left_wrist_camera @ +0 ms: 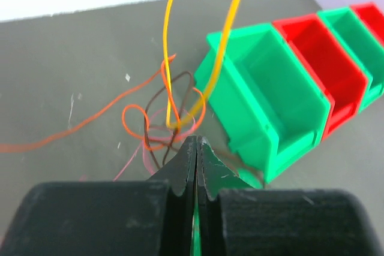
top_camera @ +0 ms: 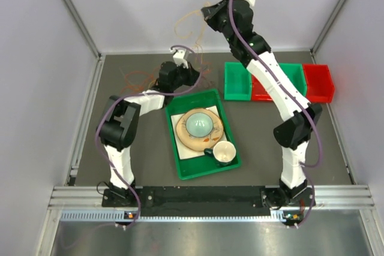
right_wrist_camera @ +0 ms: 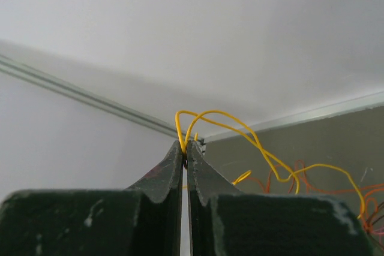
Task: Untangle the cables
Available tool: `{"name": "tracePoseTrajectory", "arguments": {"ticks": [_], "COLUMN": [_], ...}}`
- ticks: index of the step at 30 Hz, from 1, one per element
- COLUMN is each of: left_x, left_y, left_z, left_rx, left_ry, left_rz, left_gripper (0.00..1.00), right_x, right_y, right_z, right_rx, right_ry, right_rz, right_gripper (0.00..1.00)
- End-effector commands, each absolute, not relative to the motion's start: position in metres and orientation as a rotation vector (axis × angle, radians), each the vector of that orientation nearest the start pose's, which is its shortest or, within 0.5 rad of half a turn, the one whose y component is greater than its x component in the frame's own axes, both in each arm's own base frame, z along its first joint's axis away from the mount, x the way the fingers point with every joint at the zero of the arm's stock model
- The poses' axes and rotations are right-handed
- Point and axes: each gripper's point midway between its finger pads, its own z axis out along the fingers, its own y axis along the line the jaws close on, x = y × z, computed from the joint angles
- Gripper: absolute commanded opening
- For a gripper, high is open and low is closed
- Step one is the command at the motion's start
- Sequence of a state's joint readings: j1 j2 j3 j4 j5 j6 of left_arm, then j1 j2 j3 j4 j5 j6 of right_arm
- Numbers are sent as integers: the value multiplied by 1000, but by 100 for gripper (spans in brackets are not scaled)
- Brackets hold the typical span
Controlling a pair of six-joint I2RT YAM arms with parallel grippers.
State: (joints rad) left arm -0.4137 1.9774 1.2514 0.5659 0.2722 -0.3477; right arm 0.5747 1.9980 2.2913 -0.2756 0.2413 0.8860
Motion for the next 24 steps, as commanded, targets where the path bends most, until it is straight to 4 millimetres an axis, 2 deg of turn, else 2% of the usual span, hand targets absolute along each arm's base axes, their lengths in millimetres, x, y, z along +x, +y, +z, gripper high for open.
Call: {"name": "tracePoseTrajectory", "arguments": {"ticks": [1,2,3,4,5,6,7,9,13,17,18,21,22,23,24], "left_x": [493,491,492,489,488,490,489,490,492,493,494,492,492,488,487], "left_y": [-253,-247,-232,-224,-218,-204,-198,-185,-185,-196,-201,-220,-225,-238,-246], "left_z": [221,224,224,236,239,243,252,256,258,246,238,218,213,210,207], "left_rx": [297,299,277,273,272,249,241,223,219,215,208,223,227,240,248], "left_ry": [1651,1646,1651,1630,1626,1621,1606,1597,1603,1636,1662,1705,1712,1716,1717], "left_rz": [-765,-770,-765,-767,-775,-767,-765,-760,-768,-843,-872,-948,-964,-984,-996], "left_gripper": [0,0,0,0,0,0,0,0,0,0,0,19,29,48,56], "right_x": [506,512,514,516,520,520,522,525,526,527,526,526,528,526,526], "right_y": [253,237,230,223,210,205,202,194,199,208,212,224,231,233,236], "right_z": [499,493,490,489,481,480,479,473,469,473,474,480,476,485,484], "right_rx": [584,623,644,675,696,712,726,745,738,703,695,661,648,639,636], "right_ry": [1440,1438,1437,1428,1434,1428,1420,1425,1440,1444,1448,1460,1476,1462,1470], "right_rz": [945,932,928,939,922,921,935,936,959,1005,1018,1061,1054,1062,1062], "right_gripper": [0,0,0,0,0,0,0,0,0,0,0,0,0,0,0]}}
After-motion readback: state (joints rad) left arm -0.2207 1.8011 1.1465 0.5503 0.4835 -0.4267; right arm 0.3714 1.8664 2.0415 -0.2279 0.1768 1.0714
